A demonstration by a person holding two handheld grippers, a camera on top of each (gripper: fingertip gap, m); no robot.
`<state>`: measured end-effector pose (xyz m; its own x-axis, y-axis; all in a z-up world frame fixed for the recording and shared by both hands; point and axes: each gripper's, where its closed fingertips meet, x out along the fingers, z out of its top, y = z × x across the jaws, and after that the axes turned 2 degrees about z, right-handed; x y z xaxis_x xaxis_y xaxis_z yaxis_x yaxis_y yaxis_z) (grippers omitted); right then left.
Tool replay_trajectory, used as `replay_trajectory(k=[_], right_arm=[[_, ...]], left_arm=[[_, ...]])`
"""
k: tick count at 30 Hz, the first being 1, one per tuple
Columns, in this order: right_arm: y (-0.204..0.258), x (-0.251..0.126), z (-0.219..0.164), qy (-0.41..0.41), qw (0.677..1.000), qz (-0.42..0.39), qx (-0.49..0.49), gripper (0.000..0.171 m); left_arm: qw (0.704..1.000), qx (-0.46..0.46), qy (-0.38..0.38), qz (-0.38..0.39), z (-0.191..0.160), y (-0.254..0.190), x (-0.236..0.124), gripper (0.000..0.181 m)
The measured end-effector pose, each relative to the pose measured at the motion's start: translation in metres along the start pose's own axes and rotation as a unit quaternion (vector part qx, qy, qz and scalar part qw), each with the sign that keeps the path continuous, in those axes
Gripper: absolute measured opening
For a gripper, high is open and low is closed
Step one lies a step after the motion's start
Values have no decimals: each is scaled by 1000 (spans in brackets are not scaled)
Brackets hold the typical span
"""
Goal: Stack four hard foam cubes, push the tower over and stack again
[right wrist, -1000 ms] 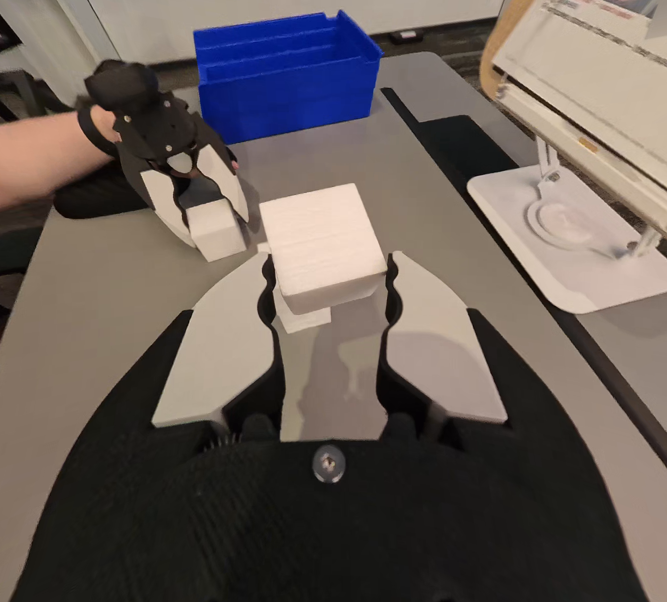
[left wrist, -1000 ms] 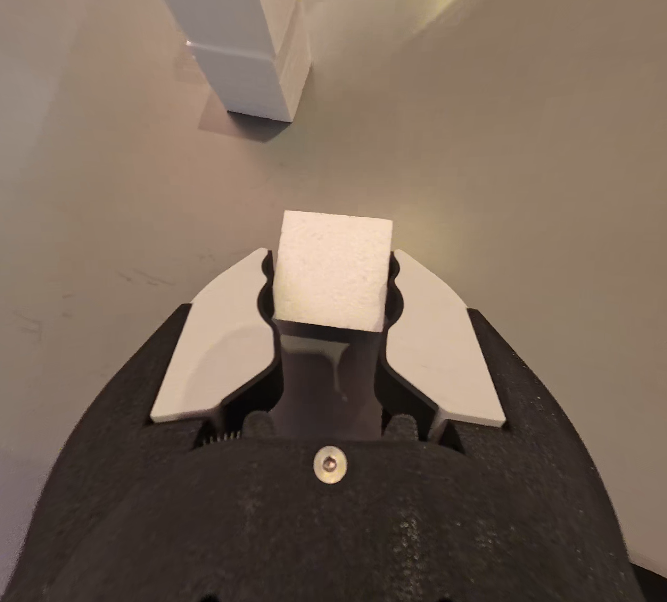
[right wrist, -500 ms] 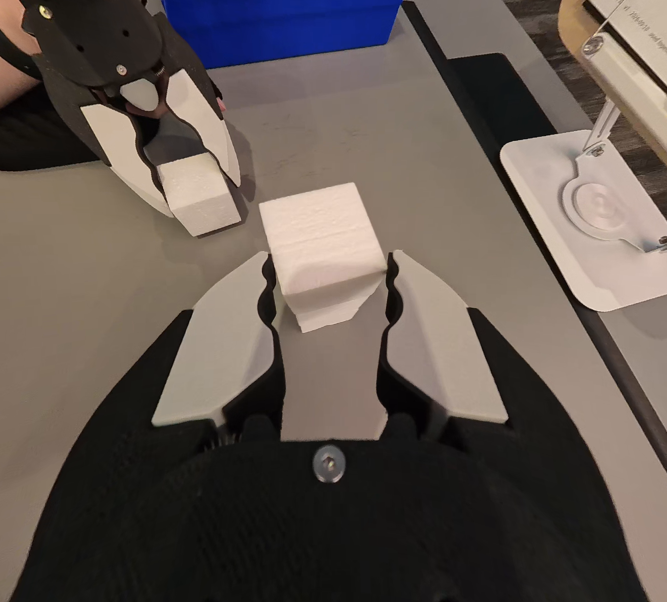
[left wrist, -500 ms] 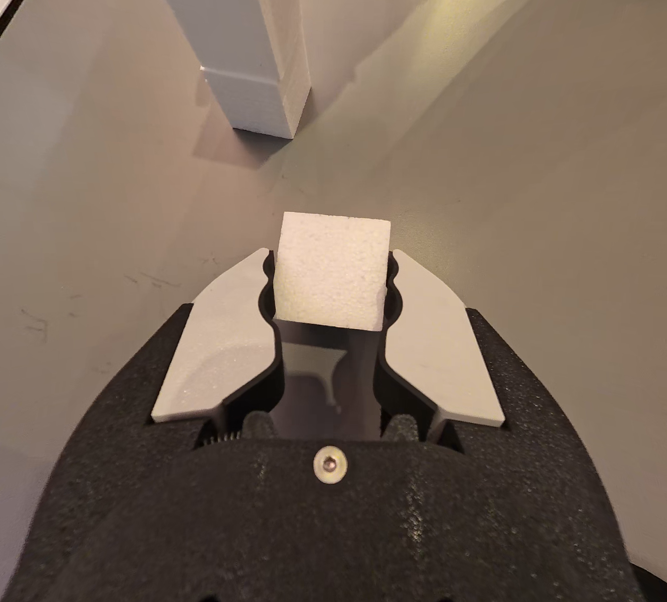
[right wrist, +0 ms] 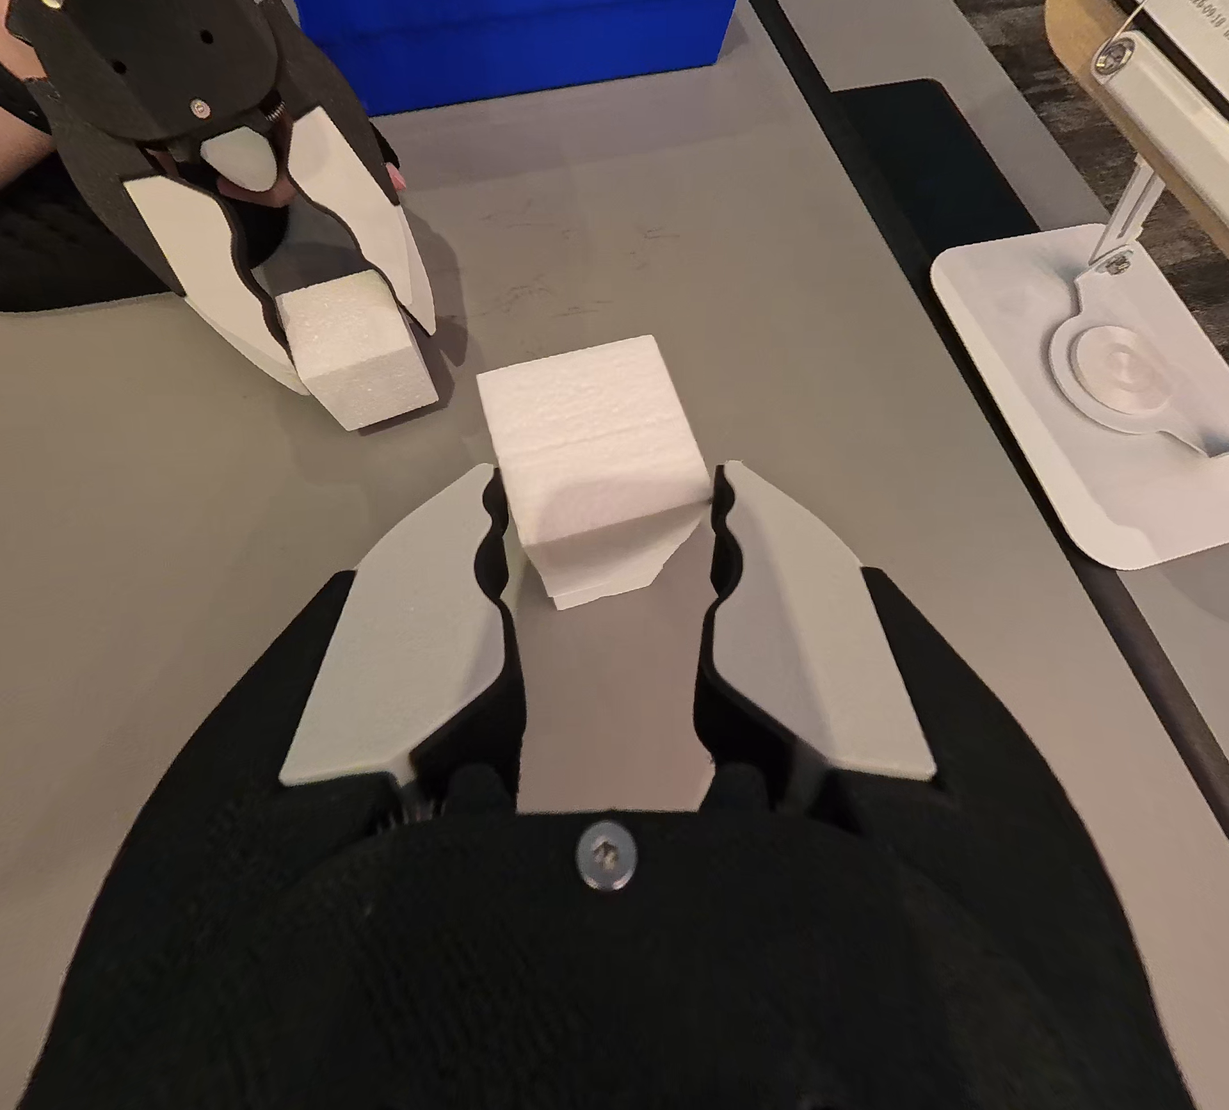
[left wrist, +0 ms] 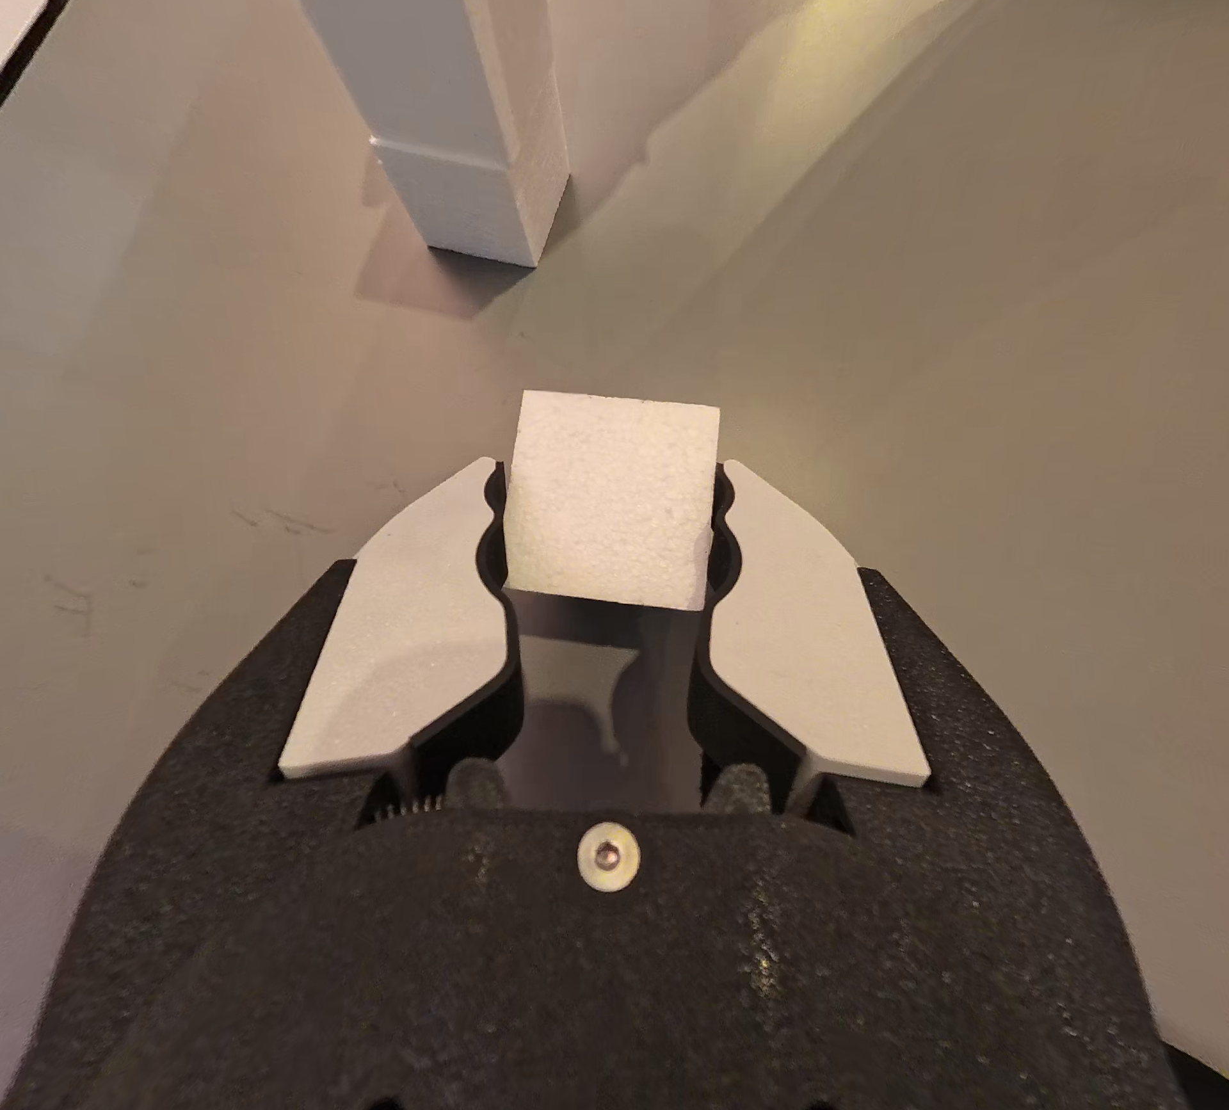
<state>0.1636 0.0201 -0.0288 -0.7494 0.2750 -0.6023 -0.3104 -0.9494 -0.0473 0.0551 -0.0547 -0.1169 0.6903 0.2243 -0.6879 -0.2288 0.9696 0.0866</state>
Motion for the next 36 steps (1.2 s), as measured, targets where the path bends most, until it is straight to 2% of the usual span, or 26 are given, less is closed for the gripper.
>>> replay_trajectory(k=[3,7,14,17,20,27,36], right_arm=[[0,0,-1,2,1000,0,0,61],[3,-9,2,-2,1000,4,-18,76],[-10,-64,18,-75,997,0,0,79],[-24,-92,12,-91,996,-15,16,79],[-35,-119,3,-108,993,-26,35,79],[-53,-160,-7,-149,986,-48,66,77],[-55,-149,-16,-121,990,-45,61,77]], left_arm=[[1000,-2,-9,7,5,2,-4,59],[999,-6,-41,21,31,8,-21,59],[995,32,-84,49,135,29,-58,59],[995,53,-79,40,177,37,-58,59],[998,39,-54,2,202,40,-44,59],[998,51,11,-30,205,46,-2,59],[998,38,19,-52,189,49,8,59]])
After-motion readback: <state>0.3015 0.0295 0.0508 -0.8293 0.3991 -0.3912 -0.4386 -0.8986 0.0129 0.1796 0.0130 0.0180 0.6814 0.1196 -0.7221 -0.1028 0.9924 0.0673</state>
